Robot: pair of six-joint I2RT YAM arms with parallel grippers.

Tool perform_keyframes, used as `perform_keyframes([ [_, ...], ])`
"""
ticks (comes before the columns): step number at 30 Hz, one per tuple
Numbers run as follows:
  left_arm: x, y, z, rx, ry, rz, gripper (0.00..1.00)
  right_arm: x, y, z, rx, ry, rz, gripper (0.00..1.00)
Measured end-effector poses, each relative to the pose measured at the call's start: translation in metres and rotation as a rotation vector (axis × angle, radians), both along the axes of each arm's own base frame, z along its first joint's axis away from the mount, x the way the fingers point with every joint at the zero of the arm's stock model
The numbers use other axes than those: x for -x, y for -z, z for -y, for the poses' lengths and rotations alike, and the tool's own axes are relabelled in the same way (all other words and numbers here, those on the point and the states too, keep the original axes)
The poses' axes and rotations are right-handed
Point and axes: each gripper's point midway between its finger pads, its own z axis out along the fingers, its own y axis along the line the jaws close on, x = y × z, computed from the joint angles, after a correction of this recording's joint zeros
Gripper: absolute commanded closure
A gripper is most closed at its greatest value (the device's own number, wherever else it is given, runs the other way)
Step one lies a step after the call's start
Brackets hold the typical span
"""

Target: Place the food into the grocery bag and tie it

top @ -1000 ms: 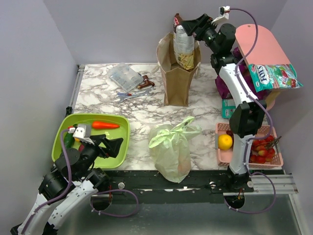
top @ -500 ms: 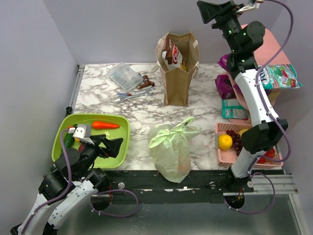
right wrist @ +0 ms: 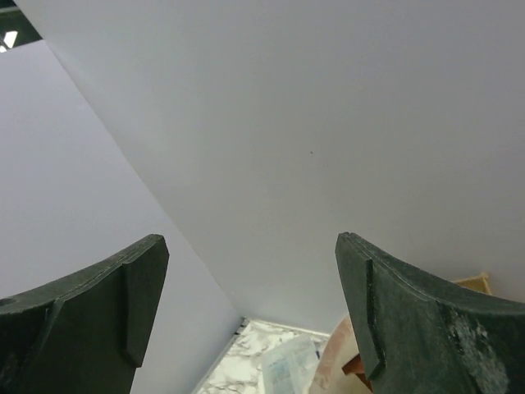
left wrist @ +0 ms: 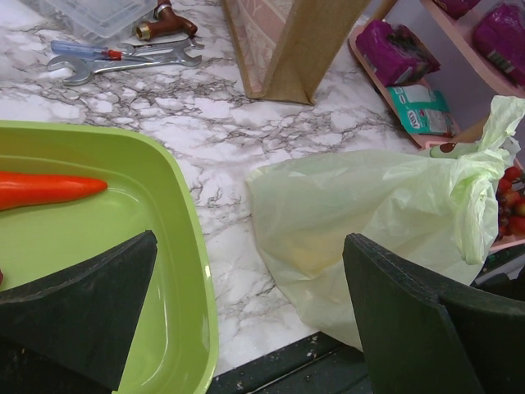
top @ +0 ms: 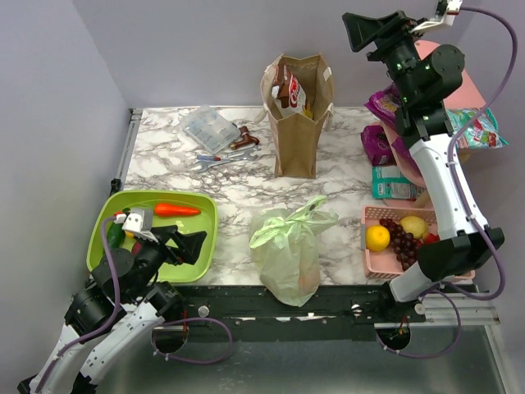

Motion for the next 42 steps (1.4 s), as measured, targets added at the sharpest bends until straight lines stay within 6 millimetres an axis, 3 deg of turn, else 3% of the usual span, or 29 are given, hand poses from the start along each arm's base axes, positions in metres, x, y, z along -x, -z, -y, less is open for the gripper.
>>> perform_keyframes([
  [10,-0.002,0.001,0.002,-0.009,0.002,-0.004,0.02,0.045,0.004,0.038,0.075,0.177,-0.099,0.1],
  [16,-0.003,0.002,0.002,-0.022,0.004,-0.007,0.01,0.084,0.007,0.083,0.095,0.386,-0.15,0.1],
  [23,-0.005,0.007,0.007,-0.05,0.016,-0.029,0.01,0.125,0.026,0.138,0.07,0.635,-0.23,0.1],
  [29,-0.004,0.007,0.009,-0.052,0.032,-0.028,0.02,0.149,0.058,0.18,0.056,0.85,-0.319,0.1],
  [37,-0.004,0.008,0.013,-0.056,0.05,-0.036,0.01,0.181,0.084,0.217,0.03,1.048,-0.408,0.09],
  [42,-0.004,0.008,0.014,-0.058,0.054,-0.035,0.02,0.189,0.104,0.229,0.041,1.128,-0.456,0.08],
])
